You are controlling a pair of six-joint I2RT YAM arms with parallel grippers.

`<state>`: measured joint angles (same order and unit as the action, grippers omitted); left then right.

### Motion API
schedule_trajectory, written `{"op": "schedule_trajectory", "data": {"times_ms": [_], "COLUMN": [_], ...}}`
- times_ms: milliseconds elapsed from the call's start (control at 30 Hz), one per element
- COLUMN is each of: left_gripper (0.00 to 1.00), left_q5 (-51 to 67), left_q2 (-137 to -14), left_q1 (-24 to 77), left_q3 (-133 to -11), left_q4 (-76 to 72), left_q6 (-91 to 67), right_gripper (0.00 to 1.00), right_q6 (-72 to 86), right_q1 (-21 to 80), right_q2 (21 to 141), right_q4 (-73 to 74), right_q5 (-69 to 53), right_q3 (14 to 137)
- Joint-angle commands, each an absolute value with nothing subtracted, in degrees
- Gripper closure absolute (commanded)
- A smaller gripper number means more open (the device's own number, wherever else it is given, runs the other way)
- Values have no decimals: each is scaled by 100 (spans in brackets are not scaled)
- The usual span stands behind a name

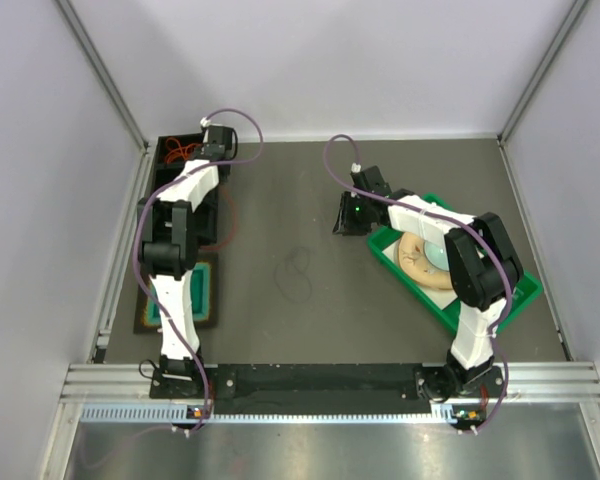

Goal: Untangle the cables

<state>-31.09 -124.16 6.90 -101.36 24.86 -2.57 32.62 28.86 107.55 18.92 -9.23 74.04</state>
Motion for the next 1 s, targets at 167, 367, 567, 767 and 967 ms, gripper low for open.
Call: {"op": "schedule_trajectory", "data": {"times_ms": [167,367,567,767,967], "left_gripper": [67,75,58,38,40], "left_q5": [-3595,-3631,-2874,-2619,-2847], "left_q2": [-12498,-12551,-11998,-11672,-11962], "left_q1": [668,650,703,712,712], "left_q3": [-10213,-10204,-10099,-9809,-9774], "left_q4": [2347,2276,2215,2320,2540], "left_q6": [-44,123,44,281,439], "right_gripper": [68,68,68,69,69], "right_q6": [3261,3235,3261,3278,3278], "right_q1": [2927,2927,2927,2935,2944], "right_q2": [10749,10749,10767,10740,10732], "right_q4": [1846,1863,1846,1811,1793], "right_q5": [-940,-932,-949,-958,-976], "right_q3": [7717,7726,7726,7690,7664]}}
